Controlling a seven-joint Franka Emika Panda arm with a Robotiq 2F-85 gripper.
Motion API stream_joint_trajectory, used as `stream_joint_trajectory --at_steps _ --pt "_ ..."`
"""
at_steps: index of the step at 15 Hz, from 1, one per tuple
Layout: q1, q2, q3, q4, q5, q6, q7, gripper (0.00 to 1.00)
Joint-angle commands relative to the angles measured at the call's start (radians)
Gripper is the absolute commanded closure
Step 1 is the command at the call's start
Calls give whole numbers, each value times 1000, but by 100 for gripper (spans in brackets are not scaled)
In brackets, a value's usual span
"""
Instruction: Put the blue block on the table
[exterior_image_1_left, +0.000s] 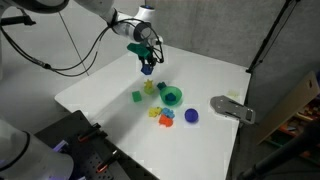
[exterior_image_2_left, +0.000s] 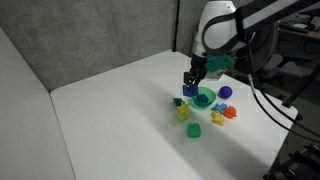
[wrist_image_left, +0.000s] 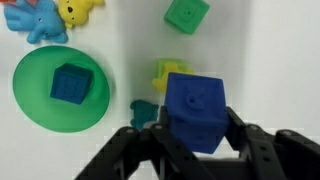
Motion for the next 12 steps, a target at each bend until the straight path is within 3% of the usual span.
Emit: stream_joint_trajectory --at_steps 1,5,6,7,12 --pt "-39 -53 45 -69 68 -93 -95 71" --pt "-41 -53 42 -84 90 -164 -121 71" --pt "-18 -18 28 -54 68 -137 -86 71" --pt "-19 -17 28 -56 68 -140 -87 46" --pt "-17 -12 28 -56 68 -138 -87 46"
